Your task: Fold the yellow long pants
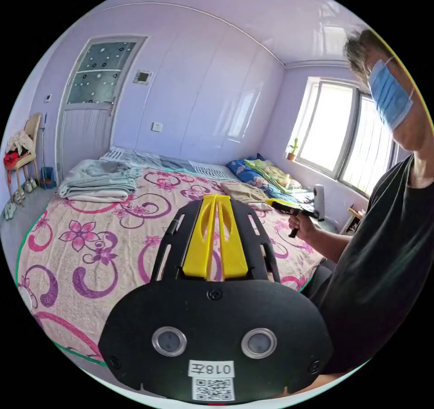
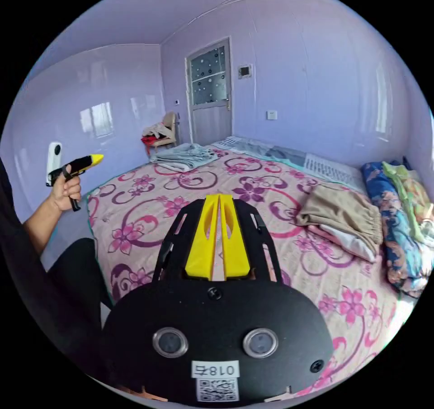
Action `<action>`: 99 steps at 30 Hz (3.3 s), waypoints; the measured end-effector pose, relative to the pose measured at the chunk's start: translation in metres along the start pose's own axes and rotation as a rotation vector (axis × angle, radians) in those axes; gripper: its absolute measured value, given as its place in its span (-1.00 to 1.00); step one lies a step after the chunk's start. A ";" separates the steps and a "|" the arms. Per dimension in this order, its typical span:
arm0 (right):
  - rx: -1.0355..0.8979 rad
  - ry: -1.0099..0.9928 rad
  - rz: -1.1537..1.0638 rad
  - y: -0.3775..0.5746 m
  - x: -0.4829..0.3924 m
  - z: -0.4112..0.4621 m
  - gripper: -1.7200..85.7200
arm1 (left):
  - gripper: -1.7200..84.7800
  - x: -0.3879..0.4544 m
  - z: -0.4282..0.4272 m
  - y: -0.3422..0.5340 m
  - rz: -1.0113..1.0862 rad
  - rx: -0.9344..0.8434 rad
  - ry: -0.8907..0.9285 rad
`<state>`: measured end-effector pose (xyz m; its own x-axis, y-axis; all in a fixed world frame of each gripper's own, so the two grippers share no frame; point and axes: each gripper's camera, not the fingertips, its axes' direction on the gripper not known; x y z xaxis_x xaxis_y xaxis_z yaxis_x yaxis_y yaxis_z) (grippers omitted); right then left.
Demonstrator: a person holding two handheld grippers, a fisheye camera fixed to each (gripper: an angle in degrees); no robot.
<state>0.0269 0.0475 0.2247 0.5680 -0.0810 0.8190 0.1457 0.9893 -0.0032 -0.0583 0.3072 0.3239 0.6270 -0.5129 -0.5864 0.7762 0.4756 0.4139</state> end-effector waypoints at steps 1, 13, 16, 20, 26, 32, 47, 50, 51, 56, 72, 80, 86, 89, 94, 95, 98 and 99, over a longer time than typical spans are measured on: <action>0.023 0.120 -0.017 0.009 0.000 -0.024 -0.95 | -0.98 0.012 0.004 0.001 0.014 -0.012 -0.004; 0.229 0.330 0.414 0.057 0.138 -0.162 -0.94 | -0.95 0.143 0.064 0.000 0.053 -0.168 0.177; 0.278 0.344 0.572 0.060 0.208 -0.179 -0.95 | -0.97 0.152 0.066 -0.008 0.029 -0.158 0.117; 0.325 0.274 0.804 0.064 0.327 -0.188 -0.91 | -0.98 0.147 0.061 -0.011 -0.059 -0.095 0.196; 0.401 -0.082 1.159 0.088 0.485 -0.180 -0.80 | -0.98 0.135 0.060 -0.013 -0.173 -0.102 0.232; 0.275 -0.087 1.307 0.083 0.552 -0.180 -0.77 | -0.98 0.143 0.063 -0.027 -0.128 -0.153 0.163; 0.170 -0.011 1.405 0.046 0.616 -0.209 -0.76 | -0.98 0.155 0.063 -0.043 -0.134 -0.162 0.123; 0.174 -0.120 1.398 0.044 0.627 -0.203 -0.74 | -0.98 0.155 0.061 -0.045 -0.135 -0.162 0.120; 0.187 -0.145 1.400 0.043 0.629 -0.202 -0.74 | -0.98 0.155 0.061 -0.046 -0.140 -0.161 0.113; 0.141 -0.127 1.389 0.021 0.638 -0.195 -0.74 | -0.98 0.158 0.063 -0.047 -0.160 -0.156 0.114; 0.033 -0.044 1.345 -0.033 0.628 -0.168 -0.74 | -0.98 0.167 0.069 -0.049 -0.162 -0.171 0.084; 0.062 -0.049 1.332 -0.042 0.612 -0.136 -0.72 | -0.98 0.165 0.070 -0.047 -0.183 -0.171 0.061; -0.105 0.109 1.245 -0.063 0.583 -0.106 -0.82 | -0.98 0.169 0.077 -0.045 -0.180 -0.182 0.057; -0.137 0.210 1.155 -0.082 0.554 -0.099 -0.84 | -0.98 0.171 0.078 -0.044 -0.168 -0.180 0.055; -0.141 0.335 0.980 -0.115 0.497 -0.093 -0.85 | -0.98 0.169 0.072 -0.036 -0.185 -0.144 0.061; -0.140 0.351 0.926 -0.126 0.481 -0.091 -0.85 | -0.98 0.167 0.070 -0.033 -0.194 -0.132 0.067; -0.116 0.340 0.798 -0.153 0.443 -0.089 -0.85 | -0.98 0.164 0.063 -0.024 -0.216 -0.104 0.074; -0.106 0.329 0.781 -0.158 0.436 -0.089 -0.85 | -0.98 0.162 0.060 -0.021 -0.228 -0.089 0.078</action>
<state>0.3237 -0.1551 0.5307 0.7411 0.5724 0.3510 -0.3199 0.7606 -0.5650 0.0309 0.1718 0.2623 0.4270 -0.5590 -0.7108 0.8857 0.4169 0.2042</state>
